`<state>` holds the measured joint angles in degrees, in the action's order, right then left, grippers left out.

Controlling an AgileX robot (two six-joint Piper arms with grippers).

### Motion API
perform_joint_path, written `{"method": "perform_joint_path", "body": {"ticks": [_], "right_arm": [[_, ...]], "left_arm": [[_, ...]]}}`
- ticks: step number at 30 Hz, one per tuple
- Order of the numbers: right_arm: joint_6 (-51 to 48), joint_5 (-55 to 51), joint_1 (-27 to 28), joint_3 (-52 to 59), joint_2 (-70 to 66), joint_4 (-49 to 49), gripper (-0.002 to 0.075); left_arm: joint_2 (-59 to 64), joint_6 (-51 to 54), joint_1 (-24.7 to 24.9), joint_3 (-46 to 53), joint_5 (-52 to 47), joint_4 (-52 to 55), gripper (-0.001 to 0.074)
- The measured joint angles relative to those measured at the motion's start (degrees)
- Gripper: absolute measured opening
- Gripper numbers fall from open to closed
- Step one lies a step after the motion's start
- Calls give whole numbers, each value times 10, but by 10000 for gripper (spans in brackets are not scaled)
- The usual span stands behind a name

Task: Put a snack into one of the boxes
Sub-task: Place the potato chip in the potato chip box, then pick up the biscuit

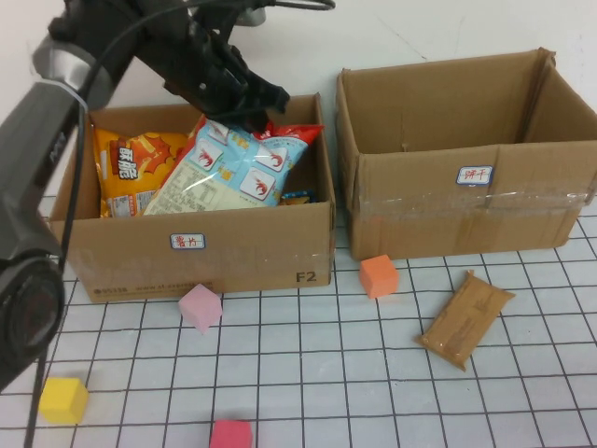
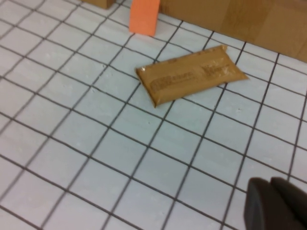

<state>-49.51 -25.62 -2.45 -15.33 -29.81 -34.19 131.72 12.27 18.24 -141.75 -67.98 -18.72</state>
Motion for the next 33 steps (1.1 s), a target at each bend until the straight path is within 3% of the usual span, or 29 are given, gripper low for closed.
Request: {"method": "perform_joint_path", "body": {"ticks": [12, 18, 25, 33], "right_arm": [[-18, -15, 0, -23, -7, -33, 0], [-29, -18, 0, -71, -77, -36, 0], [-95, -21, 0, -132, -243, -69, 0], [-156, -17, -43, -198, -391, -152, 0]], "left_arm": [[-183, 15, 0, 2, -43, 129, -1], [-281, 14, 0, 37, -46, 183, -1], [-410, 13, 0, 265, -35, 187, -1], [-601, -8, 0, 638, 184, 187, -1]]}}
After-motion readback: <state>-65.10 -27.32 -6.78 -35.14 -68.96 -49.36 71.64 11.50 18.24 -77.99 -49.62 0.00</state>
